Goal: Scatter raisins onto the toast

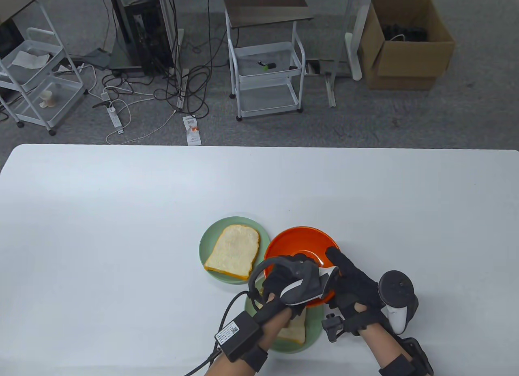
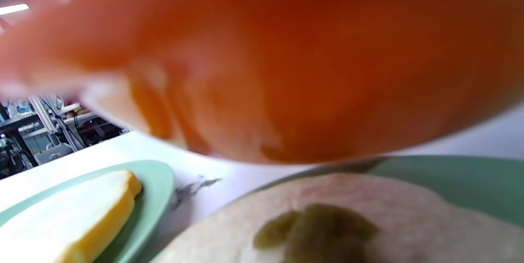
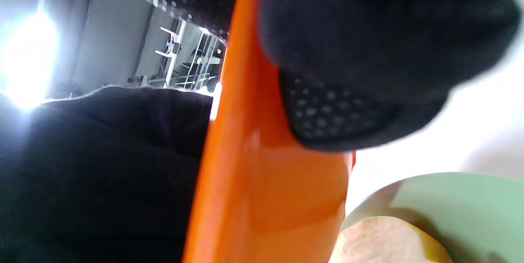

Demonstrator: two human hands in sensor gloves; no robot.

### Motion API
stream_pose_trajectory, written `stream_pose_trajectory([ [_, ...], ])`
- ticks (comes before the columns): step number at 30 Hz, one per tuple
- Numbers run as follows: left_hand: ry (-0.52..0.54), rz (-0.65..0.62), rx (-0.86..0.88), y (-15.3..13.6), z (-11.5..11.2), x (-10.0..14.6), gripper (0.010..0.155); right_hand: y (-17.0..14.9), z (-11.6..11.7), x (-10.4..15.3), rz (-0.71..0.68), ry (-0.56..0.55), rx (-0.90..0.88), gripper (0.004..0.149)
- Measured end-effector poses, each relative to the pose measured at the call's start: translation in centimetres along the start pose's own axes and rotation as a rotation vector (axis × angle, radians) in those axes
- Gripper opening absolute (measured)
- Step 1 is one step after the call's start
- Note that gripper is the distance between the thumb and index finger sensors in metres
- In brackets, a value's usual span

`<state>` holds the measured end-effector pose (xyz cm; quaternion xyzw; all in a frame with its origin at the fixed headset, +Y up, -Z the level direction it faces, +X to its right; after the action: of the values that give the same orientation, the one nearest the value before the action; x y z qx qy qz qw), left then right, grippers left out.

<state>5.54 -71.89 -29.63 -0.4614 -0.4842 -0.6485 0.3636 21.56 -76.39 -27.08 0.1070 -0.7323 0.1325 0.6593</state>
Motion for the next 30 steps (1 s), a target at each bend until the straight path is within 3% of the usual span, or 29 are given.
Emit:
stream_pose_trajectory([
  [9,0.065,-0.019,0.156,-1.4,-0.1,0.3,0.039,0.6,0.1,0.0,-0.033,0.007,0.09,0.055],
  [15,0.116,0.01,0.237,-2.8,1.5,0.7,0.04,-0.3,-0.1,-0.5,0.024,0.008,0.063,0.056],
  [20,0.148,0.1,0.331,-6.8,2.7,0.2,0.04,-1.1,-0.5,-1.0,0.066,-0.002,0.055,0.056],
  [26,0.105,0.258,0.397,-13.4,0.3,-1.0,0.039,-1.3,-0.7,-1.3,0.078,-0.015,0.061,0.056],
  [30,0.014,0.367,0.377,-16.2,-3.3,-1.8,0.039,-1.3,-0.8,-1.4,0.077,-0.02,0.065,0.056],
])
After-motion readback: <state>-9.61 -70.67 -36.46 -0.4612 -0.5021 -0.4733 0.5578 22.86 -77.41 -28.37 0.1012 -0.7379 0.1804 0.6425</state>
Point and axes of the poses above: the tracker on the back of each hand, its own y axis roughly to the thumb side, its own x axis roughly from the fingertips to the wrist, z = x × y, the point moved 1 cm from there along -x, roughly from the wrist to the fingertips, and after that the axes turned 4 degrees about z, right-handed, at the moved point
